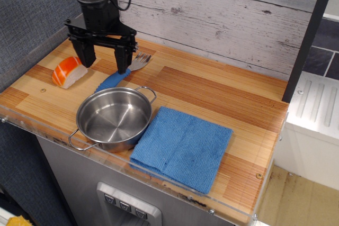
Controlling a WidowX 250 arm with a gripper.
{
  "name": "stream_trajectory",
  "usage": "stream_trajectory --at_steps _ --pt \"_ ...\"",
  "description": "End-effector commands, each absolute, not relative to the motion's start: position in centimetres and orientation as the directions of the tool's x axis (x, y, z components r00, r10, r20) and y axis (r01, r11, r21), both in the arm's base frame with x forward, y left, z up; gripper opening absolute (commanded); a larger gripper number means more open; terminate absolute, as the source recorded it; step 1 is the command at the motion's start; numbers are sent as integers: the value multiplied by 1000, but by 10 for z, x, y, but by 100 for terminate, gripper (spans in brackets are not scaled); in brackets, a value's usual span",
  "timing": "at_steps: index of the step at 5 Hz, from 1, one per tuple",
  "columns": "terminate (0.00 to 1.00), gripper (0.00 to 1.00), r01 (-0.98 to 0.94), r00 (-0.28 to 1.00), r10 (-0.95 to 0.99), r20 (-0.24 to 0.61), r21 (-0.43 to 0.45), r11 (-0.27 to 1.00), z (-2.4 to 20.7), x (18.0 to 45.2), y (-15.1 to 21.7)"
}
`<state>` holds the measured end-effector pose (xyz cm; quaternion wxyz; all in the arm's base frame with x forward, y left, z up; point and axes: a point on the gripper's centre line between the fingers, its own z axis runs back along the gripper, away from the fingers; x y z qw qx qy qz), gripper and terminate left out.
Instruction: Move the spatula and place it at the edge of the table.
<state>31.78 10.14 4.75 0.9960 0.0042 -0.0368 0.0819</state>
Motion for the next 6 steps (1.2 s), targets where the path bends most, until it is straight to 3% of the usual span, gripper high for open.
stream_trajectory --at_steps 1,3,4,6 --pt "0 100 -190 972 178 154 68 979 39 334 100" --pt "0 100 -186 977 178 118 57 981 22 336 103" --pt "0 0 -172 979 167 120 40 984 23 335 103" --pt "0 0 -182 976 179 122 10 983 41 322 109"
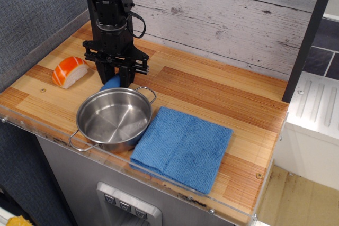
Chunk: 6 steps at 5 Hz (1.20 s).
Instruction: Move the spatula and place it at the edge of the table.
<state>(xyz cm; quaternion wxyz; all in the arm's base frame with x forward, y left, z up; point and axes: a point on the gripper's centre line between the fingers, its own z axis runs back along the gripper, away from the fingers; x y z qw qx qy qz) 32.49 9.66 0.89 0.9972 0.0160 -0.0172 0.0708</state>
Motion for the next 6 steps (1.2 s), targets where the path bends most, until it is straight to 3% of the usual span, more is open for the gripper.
stream_trajectory --at_steps 1,2,3,5,6 --pt "0 0 -375 907 378 187 -50 926 71 288 110" --pt "0 0 -403 868 396 299 -40 914 101 278 96" --pt "0 0 -346 874 337 351 -37 937 111 291 69" --pt "0 0 -306 828 337 448 -142 941 97 331 -10" --pt "0 0 -306 826 350 441 -169 937 73 355 -45"
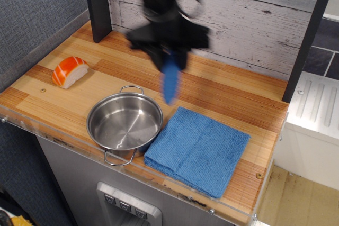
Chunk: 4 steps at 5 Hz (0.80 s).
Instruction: Move the spatula and place it at the edge of the table.
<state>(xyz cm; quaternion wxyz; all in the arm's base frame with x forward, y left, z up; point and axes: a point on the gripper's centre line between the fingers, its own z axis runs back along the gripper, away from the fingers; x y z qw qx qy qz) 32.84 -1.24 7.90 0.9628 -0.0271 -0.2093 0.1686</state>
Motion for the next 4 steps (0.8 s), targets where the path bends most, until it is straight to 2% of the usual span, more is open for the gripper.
stream_trajectory --at_steps 1,2,3,4 --pt "0 0 -281 851 328 412 -171 944 55 372 -62" --pt "0 0 -278 854 327 404 -177 944 50 384 -67" --pt "0 0 -289 865 347 362 -206 935 46 389 -72" --pt "0 0 -313 890 372 263 -240 919 46 385 -80"
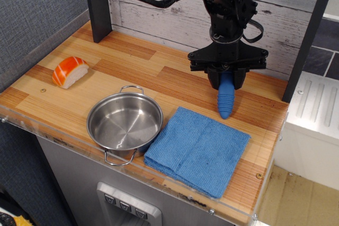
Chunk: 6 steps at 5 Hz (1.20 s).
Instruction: Move the spatula and place it at the edge of the table.
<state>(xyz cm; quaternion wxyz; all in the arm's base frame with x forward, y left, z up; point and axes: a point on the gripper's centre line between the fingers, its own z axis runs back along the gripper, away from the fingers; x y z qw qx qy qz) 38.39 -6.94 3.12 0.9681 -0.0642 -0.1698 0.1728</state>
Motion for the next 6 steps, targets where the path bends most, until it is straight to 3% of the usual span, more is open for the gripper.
stream_trajectory --at_steps 1,3,4,5,6 --pt "0 0 -363 892 418 171 -282 888 48 376 -88" --pt "0 0 -385 890 429 152 -251 888 52 359 -89" --pt "0 100 -381 904 412 111 -227 896 47 356 -82" --pt "0 100 -361 910 396 120 -233 903 55 356 -77" --pt "0 100 -371 875 422 237 -232 899 82 343 -70"
